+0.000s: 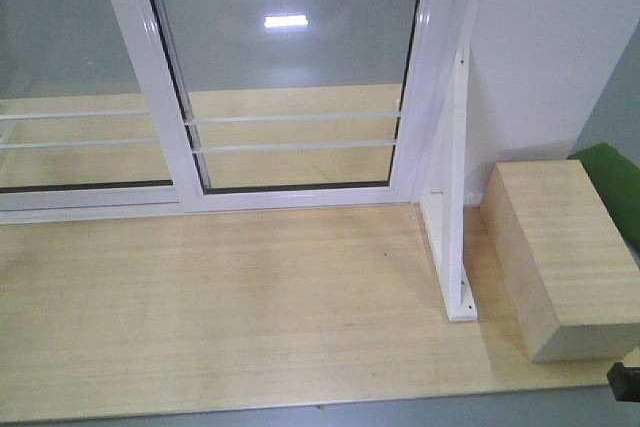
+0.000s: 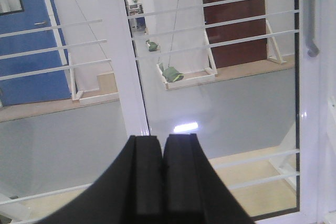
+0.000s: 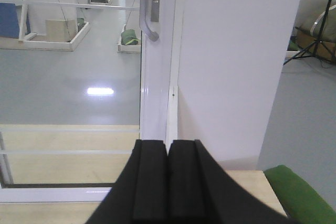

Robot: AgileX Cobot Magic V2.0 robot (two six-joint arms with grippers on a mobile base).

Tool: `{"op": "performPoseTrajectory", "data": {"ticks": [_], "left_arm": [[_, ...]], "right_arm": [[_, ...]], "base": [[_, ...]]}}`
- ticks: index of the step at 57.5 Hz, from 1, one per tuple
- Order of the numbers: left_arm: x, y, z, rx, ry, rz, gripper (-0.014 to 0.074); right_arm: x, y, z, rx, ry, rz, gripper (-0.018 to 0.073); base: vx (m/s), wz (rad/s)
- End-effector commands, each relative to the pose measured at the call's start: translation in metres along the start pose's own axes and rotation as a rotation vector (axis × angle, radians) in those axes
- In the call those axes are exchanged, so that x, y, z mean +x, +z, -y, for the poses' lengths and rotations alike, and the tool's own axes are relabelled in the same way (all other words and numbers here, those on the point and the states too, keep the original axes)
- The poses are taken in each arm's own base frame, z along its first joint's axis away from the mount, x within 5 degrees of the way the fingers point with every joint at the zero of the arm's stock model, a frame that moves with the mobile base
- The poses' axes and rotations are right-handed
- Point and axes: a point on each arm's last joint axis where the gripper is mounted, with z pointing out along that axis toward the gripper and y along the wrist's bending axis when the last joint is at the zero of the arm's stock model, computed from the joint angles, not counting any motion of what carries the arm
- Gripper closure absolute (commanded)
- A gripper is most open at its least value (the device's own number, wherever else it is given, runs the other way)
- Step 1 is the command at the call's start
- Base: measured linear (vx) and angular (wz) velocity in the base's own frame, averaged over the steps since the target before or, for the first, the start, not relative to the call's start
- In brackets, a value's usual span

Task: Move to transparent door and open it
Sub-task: 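Align the base in front of the door's grey handle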

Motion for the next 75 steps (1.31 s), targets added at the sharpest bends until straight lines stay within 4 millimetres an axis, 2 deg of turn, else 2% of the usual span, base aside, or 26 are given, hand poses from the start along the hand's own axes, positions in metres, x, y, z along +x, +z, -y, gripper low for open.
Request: {"op": "performPoseTrajectory", "data": {"ticks": [1,37,75], "left_arm": [[-0.0015,0.0018,0.0009,0.008,-0.013,0.046,0.0603],[-0.0015,0.0018,0.0009,0.008,-0.013,0.046,0.0603],[-0.0015,0.0018,0.0009,0.008,-0.013,0.046,0.0603]], "right_arm": [[-0.0066,-0.0004,0.0011,0.015,-0.006,0.084,0.0565],[-0.0066,-0.0004,0.0011,0.015,-0.006,0.084,0.0565],[-0.0064,-0.0004,0.0011,0.015,-0.006,0.083,0.0565]], "base": [[0.50,0.15],[0.40,0.08],[0.18,0.01]]}}
